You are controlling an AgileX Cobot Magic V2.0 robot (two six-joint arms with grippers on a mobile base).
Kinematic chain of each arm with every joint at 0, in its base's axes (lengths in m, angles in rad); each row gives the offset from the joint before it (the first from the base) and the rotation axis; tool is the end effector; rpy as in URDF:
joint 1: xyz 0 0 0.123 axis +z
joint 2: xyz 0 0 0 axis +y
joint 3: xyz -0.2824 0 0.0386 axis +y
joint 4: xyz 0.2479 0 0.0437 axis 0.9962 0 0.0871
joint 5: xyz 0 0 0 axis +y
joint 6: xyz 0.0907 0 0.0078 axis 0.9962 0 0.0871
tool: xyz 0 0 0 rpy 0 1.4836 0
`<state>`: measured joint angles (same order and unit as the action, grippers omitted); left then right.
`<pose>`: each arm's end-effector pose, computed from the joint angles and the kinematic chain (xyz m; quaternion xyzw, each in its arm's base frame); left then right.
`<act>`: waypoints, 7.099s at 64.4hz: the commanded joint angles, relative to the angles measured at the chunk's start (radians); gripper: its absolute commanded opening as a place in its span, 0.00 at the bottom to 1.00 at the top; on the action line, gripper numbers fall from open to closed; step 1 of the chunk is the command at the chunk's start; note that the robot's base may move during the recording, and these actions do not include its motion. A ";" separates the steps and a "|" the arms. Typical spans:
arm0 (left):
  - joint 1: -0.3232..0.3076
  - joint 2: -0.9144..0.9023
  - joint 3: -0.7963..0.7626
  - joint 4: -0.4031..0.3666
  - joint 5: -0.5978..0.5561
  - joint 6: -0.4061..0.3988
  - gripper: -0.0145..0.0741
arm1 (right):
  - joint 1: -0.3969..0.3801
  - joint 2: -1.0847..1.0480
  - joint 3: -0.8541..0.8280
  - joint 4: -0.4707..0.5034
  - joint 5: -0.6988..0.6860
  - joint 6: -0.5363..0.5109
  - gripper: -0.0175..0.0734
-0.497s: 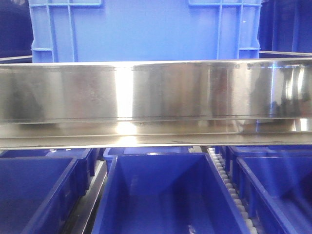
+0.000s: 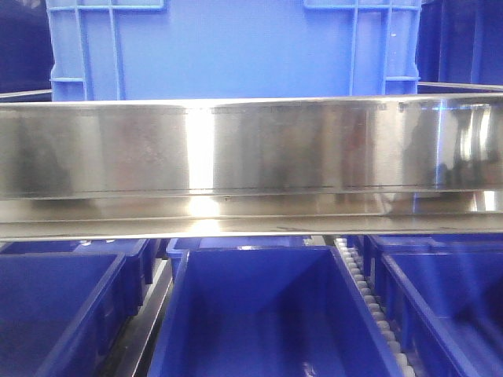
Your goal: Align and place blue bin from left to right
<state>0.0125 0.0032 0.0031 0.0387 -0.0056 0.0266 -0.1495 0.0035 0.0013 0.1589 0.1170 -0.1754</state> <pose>0.0566 0.0007 0.2124 0.0179 0.6756 0.0286 0.7365 0.0564 -0.0068 0.2020 0.0410 0.7176 -0.0514 0.6934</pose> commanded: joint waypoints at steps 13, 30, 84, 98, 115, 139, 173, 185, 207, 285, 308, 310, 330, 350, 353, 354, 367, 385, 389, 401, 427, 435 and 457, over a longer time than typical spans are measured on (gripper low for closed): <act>-0.005 -0.003 -0.003 -0.017 -0.021 0.000 0.17 | -0.005 -0.003 -0.001 -0.006 -0.079 -0.011 0.10; -0.005 -0.003 -0.003 -0.017 -0.056 0.000 0.17 | -0.005 -0.003 -0.001 -0.006 -0.110 -0.011 0.10; -0.007 0.416 -0.798 -0.014 0.320 0.000 0.70 | 0.001 0.377 -0.834 0.088 0.223 -0.010 0.79; -0.104 0.589 -0.859 -0.039 0.262 0.000 0.85 | 0.117 0.561 -0.897 0.080 0.226 -0.010 0.82; -0.284 0.830 -1.148 -0.039 0.538 0.000 0.84 | 0.249 0.792 -1.106 0.080 0.362 -0.025 0.82; -0.390 1.257 -1.619 0.012 0.883 -0.097 0.84 | 0.283 1.196 -1.593 0.080 0.719 -0.025 0.82; -0.394 1.713 -2.166 0.200 1.227 -0.232 0.84 | 0.284 1.655 -2.030 -0.073 1.091 0.155 0.82; -0.394 1.746 -2.166 0.241 1.227 -0.240 0.84 | 0.290 1.690 -2.032 -0.159 1.075 0.195 0.82; -0.394 1.780 -2.170 0.248 1.227 -0.248 0.84 | 0.374 1.730 -2.080 -0.187 1.033 0.205 0.82; -0.308 1.961 -2.170 0.147 1.208 -0.293 0.84 | 0.366 2.047 -2.330 -0.195 1.104 0.283 0.82; -0.308 1.961 -2.172 0.147 1.205 -0.293 0.84 | 0.366 2.069 -2.332 -0.195 1.104 0.283 0.66; -0.308 1.961 -2.172 0.147 1.208 -0.293 0.84 | 0.366 2.069 -2.332 -0.195 1.104 0.283 0.63; -0.308 1.957 -2.223 0.147 1.227 -0.297 0.84 | 0.366 2.069 -2.399 -0.195 1.104 0.283 0.62; -0.295 1.962 -2.238 0.114 1.227 -0.299 0.84 | 0.363 2.069 -2.411 -0.195 1.104 0.304 0.62; -0.285 1.964 -2.238 0.100 1.227 -0.299 0.84 | 0.362 2.069 -2.411 -0.193 1.104 0.316 0.62; -0.285 1.965 -2.238 0.096 1.227 -0.299 0.84 | 0.360 2.069 -2.411 -0.193 1.104 0.319 0.62; -0.274 1.966 -2.238 0.097 1.227 -0.299 0.84 | 0.355 2.069 -2.411 -0.187 1.104 0.323 0.62; -0.274 1.966 -2.238 0.097 1.227 -0.299 0.84 | 0.355 2.077 -2.411 -0.159 1.104 0.323 0.62; -0.274 1.966 -2.238 0.097 1.227 -0.299 0.84 | 0.355 2.087 -2.411 -0.159 1.104 0.323 0.62; -0.274 1.966 -2.238 0.097 1.227 -0.299 0.84 | 0.355 2.096 -2.411 -0.159 1.104 0.323 0.62; -0.274 1.966 -2.238 0.097 1.227 -0.299 0.84 | 0.355 2.102 -2.411 -0.159 1.104 0.323 0.61; -0.274 1.966 -2.238 0.097 1.227 -0.299 0.84 | 0.355 2.102 -2.411 -0.159 1.104 0.323 0.49; -0.274 1.966 -2.238 0.078 1.227 -0.299 0.16 | 0.355 2.102 -2.411 -0.159 1.104 0.323 0.10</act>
<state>-0.2624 1.9705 -2.2261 0.1323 1.2308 -0.2645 0.2104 2.1098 -2.4007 0.0000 1.2307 0.1579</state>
